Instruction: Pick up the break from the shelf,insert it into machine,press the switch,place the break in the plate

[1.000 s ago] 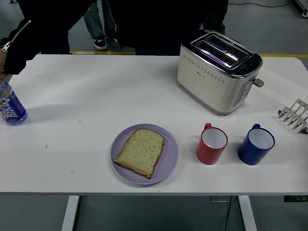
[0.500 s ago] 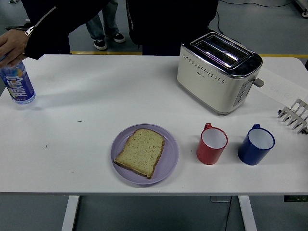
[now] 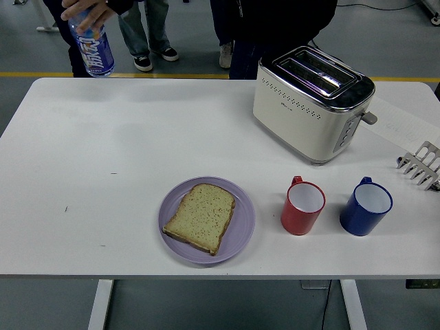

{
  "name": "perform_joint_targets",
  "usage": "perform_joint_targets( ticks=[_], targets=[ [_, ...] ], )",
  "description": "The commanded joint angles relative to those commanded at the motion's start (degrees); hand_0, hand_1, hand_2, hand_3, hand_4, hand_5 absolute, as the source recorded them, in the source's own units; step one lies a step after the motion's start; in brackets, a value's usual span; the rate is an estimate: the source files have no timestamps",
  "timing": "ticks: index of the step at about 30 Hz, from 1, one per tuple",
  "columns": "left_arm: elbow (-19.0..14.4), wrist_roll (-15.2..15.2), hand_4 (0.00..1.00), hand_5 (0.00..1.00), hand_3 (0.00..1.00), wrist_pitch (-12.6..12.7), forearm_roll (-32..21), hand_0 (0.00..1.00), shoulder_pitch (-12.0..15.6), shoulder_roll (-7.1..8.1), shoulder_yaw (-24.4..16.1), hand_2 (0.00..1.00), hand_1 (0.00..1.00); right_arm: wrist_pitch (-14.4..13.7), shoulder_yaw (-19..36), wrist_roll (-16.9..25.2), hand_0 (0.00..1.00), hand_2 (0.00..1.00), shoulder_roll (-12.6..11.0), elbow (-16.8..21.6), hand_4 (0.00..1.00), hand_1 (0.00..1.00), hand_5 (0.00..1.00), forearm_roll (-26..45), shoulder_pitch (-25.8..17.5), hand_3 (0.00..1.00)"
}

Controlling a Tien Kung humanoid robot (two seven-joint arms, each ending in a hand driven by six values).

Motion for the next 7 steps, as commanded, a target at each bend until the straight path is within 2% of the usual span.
perform_joint_targets(
  ticks=[7],
  targets=[
    [0.0, 0.0, 0.577, 0.998, 0.715, 0.0, 0.2, 0.337, 0.0, -0.02, -0.2, 0.585, 0.446, -0.2, 0.1, 0.1, 0.695, 0.661, 0.2, -0.1, 0.480, 0.642, 0.198, 0.2, 0.1, 0.608]
  ],
)
